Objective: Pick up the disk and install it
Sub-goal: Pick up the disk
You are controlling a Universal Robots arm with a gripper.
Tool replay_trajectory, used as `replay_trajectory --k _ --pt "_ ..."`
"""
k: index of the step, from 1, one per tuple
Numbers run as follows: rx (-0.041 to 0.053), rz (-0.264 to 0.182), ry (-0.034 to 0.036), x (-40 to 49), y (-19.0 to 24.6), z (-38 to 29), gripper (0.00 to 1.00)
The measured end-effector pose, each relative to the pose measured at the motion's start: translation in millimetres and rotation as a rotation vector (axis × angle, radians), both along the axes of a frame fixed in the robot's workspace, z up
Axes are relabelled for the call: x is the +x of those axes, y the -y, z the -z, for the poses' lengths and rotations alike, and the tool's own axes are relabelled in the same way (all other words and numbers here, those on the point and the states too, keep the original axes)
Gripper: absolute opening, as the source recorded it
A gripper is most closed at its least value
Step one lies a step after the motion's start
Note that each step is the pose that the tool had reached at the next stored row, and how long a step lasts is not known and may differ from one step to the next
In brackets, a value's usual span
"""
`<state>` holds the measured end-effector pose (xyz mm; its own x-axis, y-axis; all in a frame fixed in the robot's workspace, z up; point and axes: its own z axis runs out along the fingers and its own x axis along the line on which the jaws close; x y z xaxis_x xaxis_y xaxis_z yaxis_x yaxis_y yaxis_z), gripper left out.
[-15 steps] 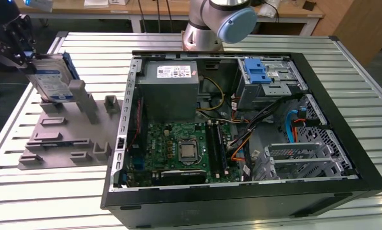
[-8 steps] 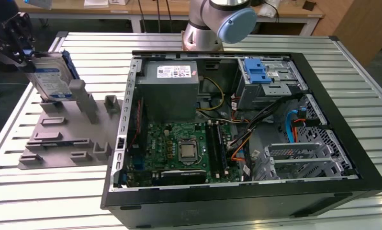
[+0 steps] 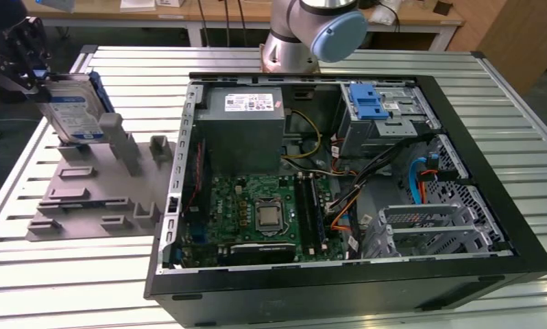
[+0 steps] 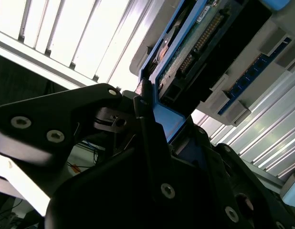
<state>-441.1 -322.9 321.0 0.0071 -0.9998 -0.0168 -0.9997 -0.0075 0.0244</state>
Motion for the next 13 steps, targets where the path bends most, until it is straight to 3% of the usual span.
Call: replay_trajectory --k 13 --pt "-0.0001 0.000 -0.0001 -0.2 -5.2 -0.4 0.36"
